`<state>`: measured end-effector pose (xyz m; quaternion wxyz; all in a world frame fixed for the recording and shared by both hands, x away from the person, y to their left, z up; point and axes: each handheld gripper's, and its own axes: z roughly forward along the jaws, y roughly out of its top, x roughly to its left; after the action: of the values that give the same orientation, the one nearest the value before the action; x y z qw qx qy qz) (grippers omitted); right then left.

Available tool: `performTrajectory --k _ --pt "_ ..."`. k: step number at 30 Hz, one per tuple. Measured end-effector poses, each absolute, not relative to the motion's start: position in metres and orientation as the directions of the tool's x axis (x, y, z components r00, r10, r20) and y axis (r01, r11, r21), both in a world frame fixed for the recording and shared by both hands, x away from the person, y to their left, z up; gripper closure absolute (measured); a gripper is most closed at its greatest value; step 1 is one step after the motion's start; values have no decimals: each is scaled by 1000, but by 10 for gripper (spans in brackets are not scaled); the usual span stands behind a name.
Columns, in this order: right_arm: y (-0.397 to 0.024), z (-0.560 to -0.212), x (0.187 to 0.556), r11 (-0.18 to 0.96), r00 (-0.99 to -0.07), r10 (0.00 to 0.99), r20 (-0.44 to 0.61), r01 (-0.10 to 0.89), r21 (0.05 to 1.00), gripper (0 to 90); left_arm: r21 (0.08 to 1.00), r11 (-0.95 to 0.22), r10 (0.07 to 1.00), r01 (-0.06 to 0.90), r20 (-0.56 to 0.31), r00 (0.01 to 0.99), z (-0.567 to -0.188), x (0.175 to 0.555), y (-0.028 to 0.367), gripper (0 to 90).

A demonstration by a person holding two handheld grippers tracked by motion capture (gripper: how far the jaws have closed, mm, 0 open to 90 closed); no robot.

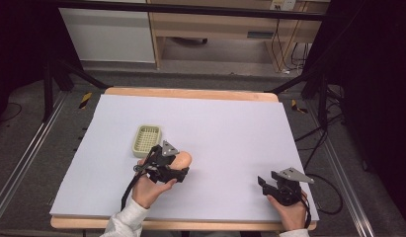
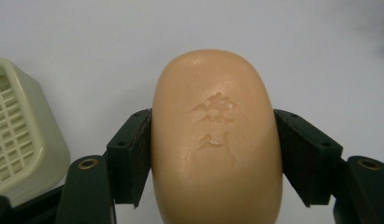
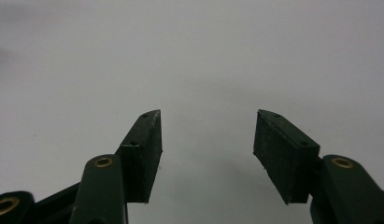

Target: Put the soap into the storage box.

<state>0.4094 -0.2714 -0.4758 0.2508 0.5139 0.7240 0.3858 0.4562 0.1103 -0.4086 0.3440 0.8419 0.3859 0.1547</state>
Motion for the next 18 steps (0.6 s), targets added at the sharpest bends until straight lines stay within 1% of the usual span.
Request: performTrajectory --k 18 --pt "-271 -476 409 174 -347 937 34 550 816 420 728 -396 802 559 -22 597 -399 465 134 317"
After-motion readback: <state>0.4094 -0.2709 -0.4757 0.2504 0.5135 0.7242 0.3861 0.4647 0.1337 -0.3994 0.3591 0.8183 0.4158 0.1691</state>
